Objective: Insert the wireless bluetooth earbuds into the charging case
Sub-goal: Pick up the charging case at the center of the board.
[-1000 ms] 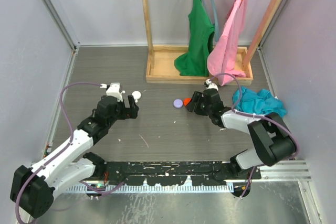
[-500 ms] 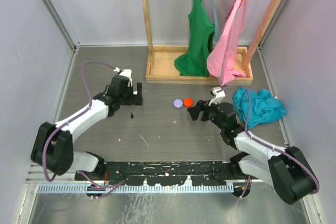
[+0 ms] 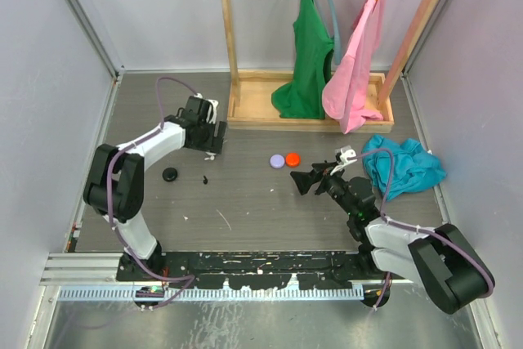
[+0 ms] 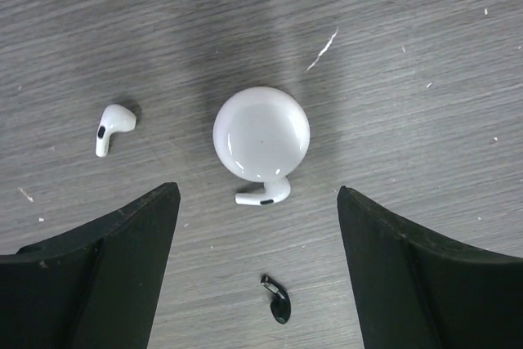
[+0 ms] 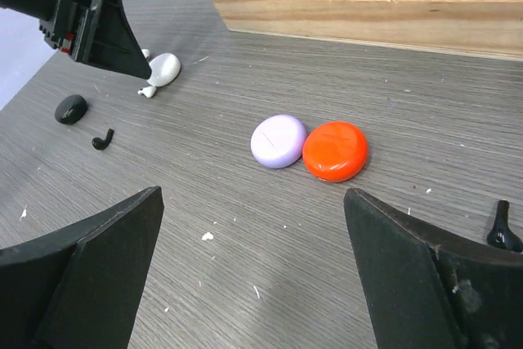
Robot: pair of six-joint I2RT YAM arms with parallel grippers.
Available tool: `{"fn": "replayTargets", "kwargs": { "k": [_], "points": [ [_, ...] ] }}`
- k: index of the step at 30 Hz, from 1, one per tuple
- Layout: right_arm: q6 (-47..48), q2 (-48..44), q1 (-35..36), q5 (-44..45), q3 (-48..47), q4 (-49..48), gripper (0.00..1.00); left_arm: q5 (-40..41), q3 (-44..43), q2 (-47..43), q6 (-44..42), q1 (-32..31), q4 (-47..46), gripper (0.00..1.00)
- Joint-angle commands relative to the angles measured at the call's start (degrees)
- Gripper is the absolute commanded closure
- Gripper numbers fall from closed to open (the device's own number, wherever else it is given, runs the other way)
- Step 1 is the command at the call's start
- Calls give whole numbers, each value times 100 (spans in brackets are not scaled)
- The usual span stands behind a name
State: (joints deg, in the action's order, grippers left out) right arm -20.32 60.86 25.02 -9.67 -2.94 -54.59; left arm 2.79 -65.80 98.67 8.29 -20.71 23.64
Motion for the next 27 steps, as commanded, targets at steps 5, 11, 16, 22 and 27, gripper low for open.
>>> {"fn": "replayTargets", "kwargs": {
  "k": [5,11,16,22,27],
  "points": [
    [-45,198,-11,-56,37,-846,2,-656,-857,723,-599,256,538,33],
    [9,260,-9,-72,13,-817,2,-734,-1206,1151,-764,278,724,41],
    [45,336,-14,-139,-44,-771,2,-898,-1302,1310,-807,286,777,49],
    [84,338,-14,-129,-145,-515,2,-1043,-1214,1225,-706,285,733,58],
    [171,141,-7,-139,-374,74,2,-1289,-836,747,-553,262,421,61]
  ]
}}
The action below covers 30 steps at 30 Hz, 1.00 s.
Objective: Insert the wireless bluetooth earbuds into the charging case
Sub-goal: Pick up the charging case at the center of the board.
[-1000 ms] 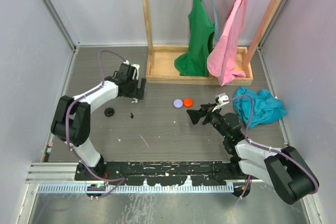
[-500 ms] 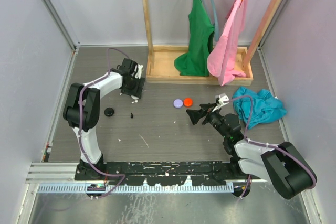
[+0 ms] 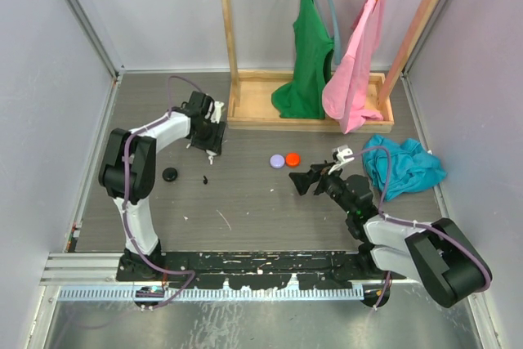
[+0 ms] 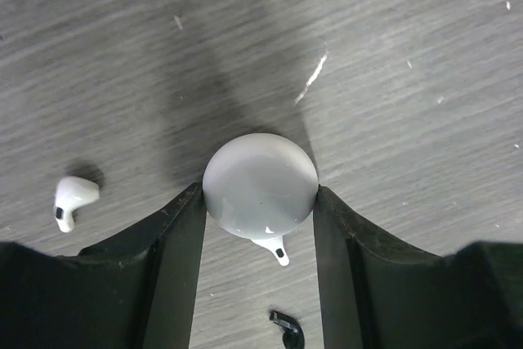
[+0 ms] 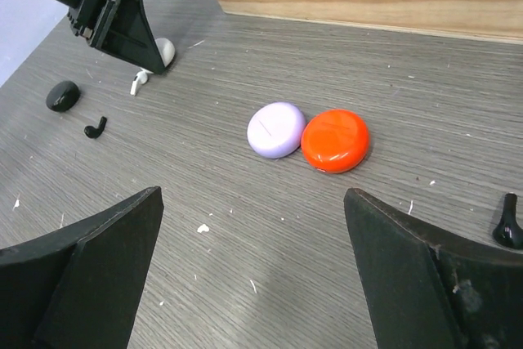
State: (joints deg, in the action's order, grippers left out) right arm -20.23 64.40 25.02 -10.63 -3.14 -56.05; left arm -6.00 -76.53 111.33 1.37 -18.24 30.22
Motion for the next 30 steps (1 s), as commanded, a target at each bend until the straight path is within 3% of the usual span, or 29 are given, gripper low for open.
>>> {"fn": "replayTargets", "kwargs": {
  "k": [1,8,14,19,30],
  "points": [
    [176,-276,-13,-70,-421,393,2,-462,356,-661,175,-1,-341,61],
    [72,-472,0,-584,-1116,1647,7,-583,1327,-1775,436,-288,-1140,62],
    [-271,-380,80,-840,-1869,2650,10,-193,2087,-2763,491,-916,-1681,64],
    [-781,-284,176,-1072,-2332,2864,14,191,2687,-3742,484,-1476,-2282,64],
    [-1034,-155,831,-1190,-3435,3792,20,-30,3604,-5165,239,-2264,-3256,63]
  ]
}}
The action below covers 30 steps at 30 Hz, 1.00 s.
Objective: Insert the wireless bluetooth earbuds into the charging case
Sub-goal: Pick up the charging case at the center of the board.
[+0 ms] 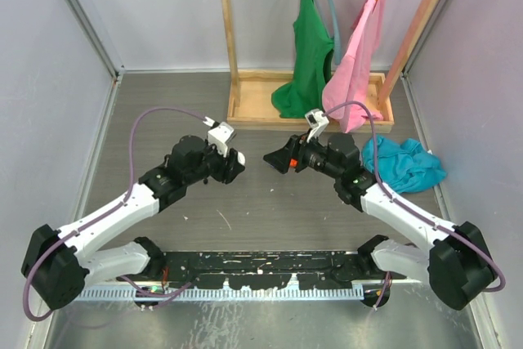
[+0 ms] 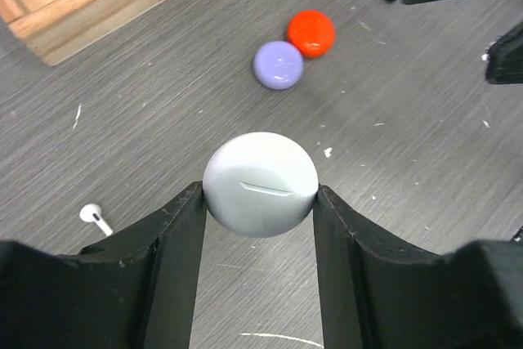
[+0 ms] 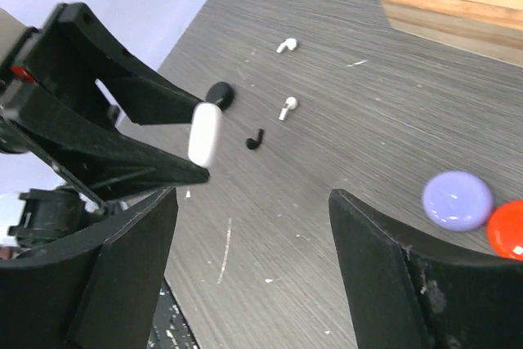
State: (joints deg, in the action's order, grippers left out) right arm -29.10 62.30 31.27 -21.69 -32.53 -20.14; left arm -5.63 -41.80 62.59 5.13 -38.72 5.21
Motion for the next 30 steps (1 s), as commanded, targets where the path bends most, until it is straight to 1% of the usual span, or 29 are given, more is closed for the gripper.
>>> {"fn": "replayTargets", "kwargs": {
  "k": [1,5,10,18,23,27,30],
  "points": [
    [-144,83,290,-87,-582,244,21,-70,181,-374,-176,-279,-820,63],
    [8,231,651,-14,-904,486,23,-100,356,-615,-323,-531,-1128,63],
    [68,435,859,66,-1167,686,27,-148,482,-755,-486,-743,-1393,63],
    [213,801,1105,-44,-1456,817,38,-146,450,-660,-604,-907,-1435,63],
    [316,798,1148,-24,-1480,961,46,-136,458,-636,-640,-930,-1463,62],
    [590,712,1155,25,-1548,1202,57,-134,485,-636,-662,-935,-1467,58],
    [799,649,1155,84,-1634,1392,68,-132,538,-650,-662,-930,-1513,52]
  ]
}}
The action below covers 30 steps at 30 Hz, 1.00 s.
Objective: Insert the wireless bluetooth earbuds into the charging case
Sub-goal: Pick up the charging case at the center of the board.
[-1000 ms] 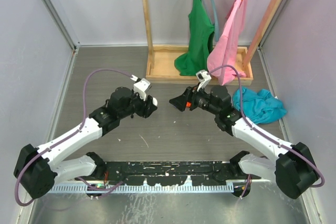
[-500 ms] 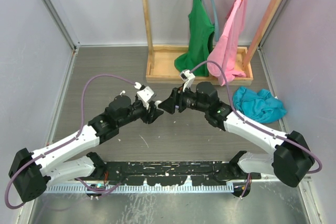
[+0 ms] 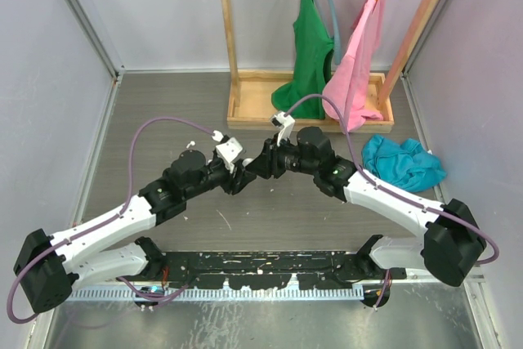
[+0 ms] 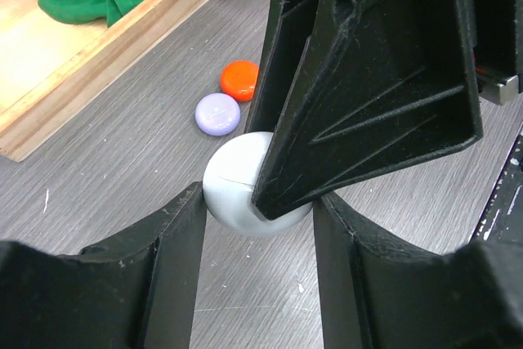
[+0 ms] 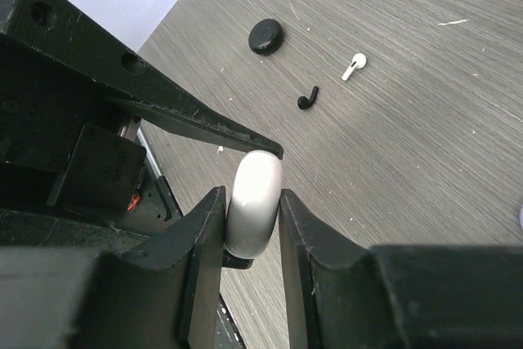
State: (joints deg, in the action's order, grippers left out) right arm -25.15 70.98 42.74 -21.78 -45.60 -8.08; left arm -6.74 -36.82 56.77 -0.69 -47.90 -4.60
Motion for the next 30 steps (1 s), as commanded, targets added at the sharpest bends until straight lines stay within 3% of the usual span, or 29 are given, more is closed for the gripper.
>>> {"fn": "replayTargets", "kwargs": {
  "k": [1,4,8,12,22,30],
  "points": [
    [460,-235,10,109,-343,223,72,-48,50,-70,-81,-14,-529,50],
    [580,-266,4,73,-350,269,78,-134,79,-81,-99,-17,-499,41],
    [778,-309,2,-33,-341,366,79,-351,182,-179,-213,25,-489,27],
    [1178,-414,-2,-105,-391,516,80,-1148,249,-247,-125,355,-465,22],
    [1870,-631,-4,-728,-492,756,80,-3268,436,-242,668,1382,-1117,24],
    [2294,-664,-8,-1555,-584,737,80,-4301,439,148,1264,1646,-1975,42]
  ]
}}
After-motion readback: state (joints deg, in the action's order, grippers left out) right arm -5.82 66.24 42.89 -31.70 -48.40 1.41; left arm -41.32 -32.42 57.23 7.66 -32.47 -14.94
